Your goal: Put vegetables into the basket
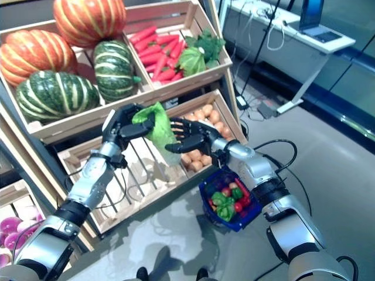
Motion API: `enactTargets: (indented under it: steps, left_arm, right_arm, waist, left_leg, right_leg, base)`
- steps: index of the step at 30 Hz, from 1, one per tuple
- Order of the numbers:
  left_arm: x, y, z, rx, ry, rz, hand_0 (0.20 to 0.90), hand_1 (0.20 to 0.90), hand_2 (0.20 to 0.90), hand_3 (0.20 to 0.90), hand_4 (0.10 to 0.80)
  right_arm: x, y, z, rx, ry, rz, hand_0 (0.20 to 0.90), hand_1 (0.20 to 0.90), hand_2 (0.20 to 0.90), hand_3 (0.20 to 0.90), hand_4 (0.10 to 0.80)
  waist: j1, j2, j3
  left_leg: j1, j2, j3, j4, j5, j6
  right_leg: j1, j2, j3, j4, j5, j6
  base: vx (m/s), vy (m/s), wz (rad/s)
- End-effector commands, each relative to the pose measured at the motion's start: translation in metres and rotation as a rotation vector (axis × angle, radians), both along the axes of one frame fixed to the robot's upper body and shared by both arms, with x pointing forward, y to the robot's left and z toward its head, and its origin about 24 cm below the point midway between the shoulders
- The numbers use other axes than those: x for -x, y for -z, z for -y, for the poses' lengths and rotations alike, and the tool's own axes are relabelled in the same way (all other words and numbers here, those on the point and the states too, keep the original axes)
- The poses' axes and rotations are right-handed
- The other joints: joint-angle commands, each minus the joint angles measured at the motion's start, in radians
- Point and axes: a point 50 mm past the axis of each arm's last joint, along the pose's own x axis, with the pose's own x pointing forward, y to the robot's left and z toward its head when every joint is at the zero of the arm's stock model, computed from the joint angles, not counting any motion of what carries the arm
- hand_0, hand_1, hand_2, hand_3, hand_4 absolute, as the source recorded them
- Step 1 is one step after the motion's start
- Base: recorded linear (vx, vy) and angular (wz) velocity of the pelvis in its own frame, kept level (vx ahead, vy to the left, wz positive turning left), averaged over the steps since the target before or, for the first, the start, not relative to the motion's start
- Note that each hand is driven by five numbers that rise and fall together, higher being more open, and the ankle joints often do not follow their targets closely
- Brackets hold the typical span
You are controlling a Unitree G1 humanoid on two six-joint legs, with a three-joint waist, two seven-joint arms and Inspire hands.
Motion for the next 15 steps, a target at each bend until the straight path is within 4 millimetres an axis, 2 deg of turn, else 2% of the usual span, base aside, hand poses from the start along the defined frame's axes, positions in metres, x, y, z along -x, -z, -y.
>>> enactTargets:
  steps: [1, 7, 15]
  left_arm:
    - [0.000, -0.036, 0.029, 0.111, 0.112, 0.182, 0.300, 0.300, 0.300, 0.300, 0.400]
    - [0.002, -0.027, 0.045, 0.155, 0.155, 0.141, 0.300, 0.300, 0.300, 0.300, 0.400]
    - [0.005, -0.033, 0.066, 0.199, 0.246, 0.131, 0.300, 0.300, 0.300, 0.300, 0.400]
  right_arm:
    - [-0.002, 0.001, -0.011, -0.069, -0.050, 0.002, 0.900, 0.900, 0.900, 0.900, 0.800]
    - [-0.009, 0.007, -0.015, 0.016, 0.015, 0.012, 0.900, 0.900, 0.900, 0.900, 0.800]
    - [-0.008, 0.039, -0.012, 0.139, 0.003, -0.114, 0.900, 0.900, 0.900, 0.900, 0.800]
  waist:
    - [0.021, 0.008, -0.171]
    - [0.031, 0.009, -0.176]
    - [0.047, 0.013, -0.181]
  left_leg:
    - [0.012, -0.023, 0.009, 0.001, -0.089, 0.030]
    - [0.016, -0.028, -0.006, 0.001, -0.096, 0.035]
    - [0.022, -0.033, -0.019, 0.001, -0.100, 0.039]
  right_leg:
    - [0.007, 0.045, 0.014, 0.002, -0.063, -0.045]
    - [0.013, 0.048, 0.018, 0.002, -0.067, -0.050]
    - [0.024, 0.046, 0.010, 0.002, -0.071, -0.052]
  base:
    - [0.023, 0.025, 0.07]
    - [0.008, 0.005, -0.01]
    - [0.010, -0.003, 0.06]
